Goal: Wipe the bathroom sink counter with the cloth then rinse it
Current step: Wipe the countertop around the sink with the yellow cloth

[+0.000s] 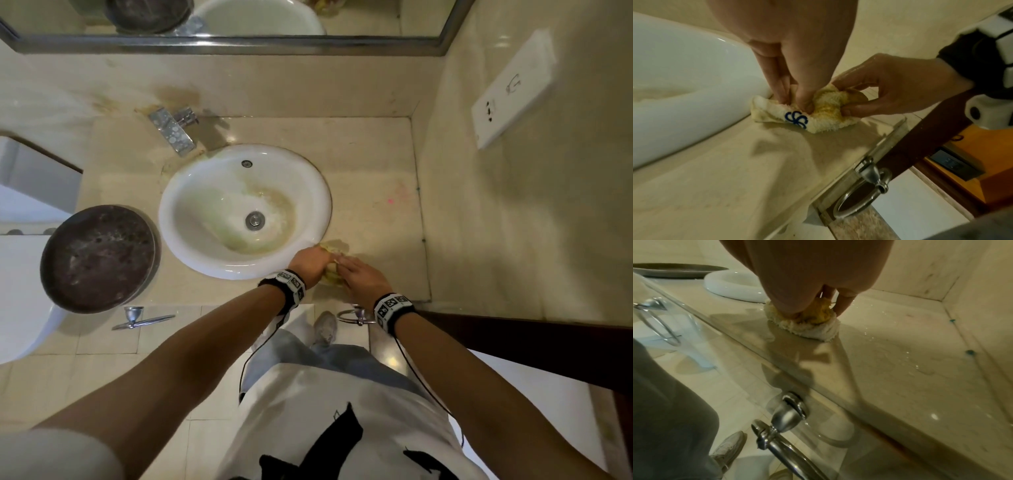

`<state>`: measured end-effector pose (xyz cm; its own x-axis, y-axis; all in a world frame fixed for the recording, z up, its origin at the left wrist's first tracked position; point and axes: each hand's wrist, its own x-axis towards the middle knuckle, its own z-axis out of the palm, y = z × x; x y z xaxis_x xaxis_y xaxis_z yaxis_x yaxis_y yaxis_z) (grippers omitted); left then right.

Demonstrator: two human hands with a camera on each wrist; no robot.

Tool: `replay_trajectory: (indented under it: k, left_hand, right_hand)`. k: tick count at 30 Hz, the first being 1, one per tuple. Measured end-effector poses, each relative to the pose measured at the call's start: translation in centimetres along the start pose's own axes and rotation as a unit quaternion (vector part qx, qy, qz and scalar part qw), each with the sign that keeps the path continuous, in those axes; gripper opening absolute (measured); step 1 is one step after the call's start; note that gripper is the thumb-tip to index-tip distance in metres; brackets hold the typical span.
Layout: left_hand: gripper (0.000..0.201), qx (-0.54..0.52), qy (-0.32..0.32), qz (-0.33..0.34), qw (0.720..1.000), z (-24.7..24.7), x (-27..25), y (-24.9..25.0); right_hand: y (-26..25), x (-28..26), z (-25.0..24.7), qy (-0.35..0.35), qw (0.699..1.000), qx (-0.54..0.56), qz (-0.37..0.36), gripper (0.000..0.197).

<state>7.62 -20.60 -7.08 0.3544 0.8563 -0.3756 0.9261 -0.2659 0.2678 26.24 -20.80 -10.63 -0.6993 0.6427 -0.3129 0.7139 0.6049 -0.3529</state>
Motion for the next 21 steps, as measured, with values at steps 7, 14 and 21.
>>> replay_trajectory:
  k: [7, 14, 21]
  left_hand:
    - [0.032, -0.079, 0.012, -0.024, 0.997, -0.4, 0.5, 0.8]
    - [0.031, -0.035, -0.004, 0.132, 0.991, 1.0, -3.7, 1.1]
    - [0.036, 0.018, -0.042, 0.161, 0.986, 3.6, -4.1, 2.1]
  right_hand:
    - [0.0, -0.1, -1.3, 0.005, 0.999, -0.027, 0.03, 0.057]
    - [-1.0, -5.3, -0.5, 0.051, 0.991, -0.051, -0.116, 0.061]
    - [-0.6, -6.5, 2.1, 0.007, 0.997, -0.037, -0.065, 0.067]
